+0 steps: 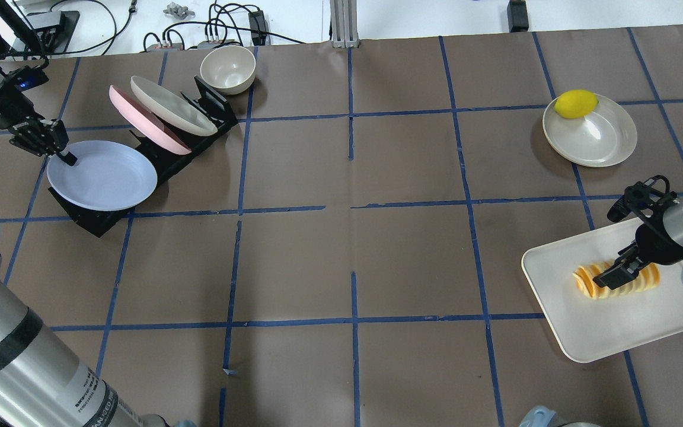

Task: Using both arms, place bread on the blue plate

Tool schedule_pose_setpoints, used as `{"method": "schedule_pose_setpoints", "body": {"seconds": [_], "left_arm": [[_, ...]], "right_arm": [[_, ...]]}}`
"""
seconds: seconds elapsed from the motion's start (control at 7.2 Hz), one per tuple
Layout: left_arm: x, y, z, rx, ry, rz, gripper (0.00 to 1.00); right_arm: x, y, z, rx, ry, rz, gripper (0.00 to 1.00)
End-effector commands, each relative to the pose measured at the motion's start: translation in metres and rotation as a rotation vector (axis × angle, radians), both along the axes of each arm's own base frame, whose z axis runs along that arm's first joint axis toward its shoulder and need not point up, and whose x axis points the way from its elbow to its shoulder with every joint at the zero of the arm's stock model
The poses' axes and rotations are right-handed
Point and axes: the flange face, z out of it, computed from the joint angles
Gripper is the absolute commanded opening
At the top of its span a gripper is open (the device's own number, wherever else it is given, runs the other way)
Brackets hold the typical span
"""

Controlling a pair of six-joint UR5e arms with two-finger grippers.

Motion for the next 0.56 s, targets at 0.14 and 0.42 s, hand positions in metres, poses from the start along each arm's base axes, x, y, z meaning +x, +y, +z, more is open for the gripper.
{"method": "schedule_pose_setpoints", "body": {"seconds": [0.14,0.42], "left_arm": [[-0.019,0.035,0.069,0.021,0.014,-0.002,0.14],[-0.047,0.071,0.128,0.023,0.014,-0.007,0.14]], "right_arm": [[-0.003,0.006,0.000,0.018,0.006,-0.035,0.14],[-0.014,-0.001,0.023,0.062,0.053,-0.101,0.06]]}}
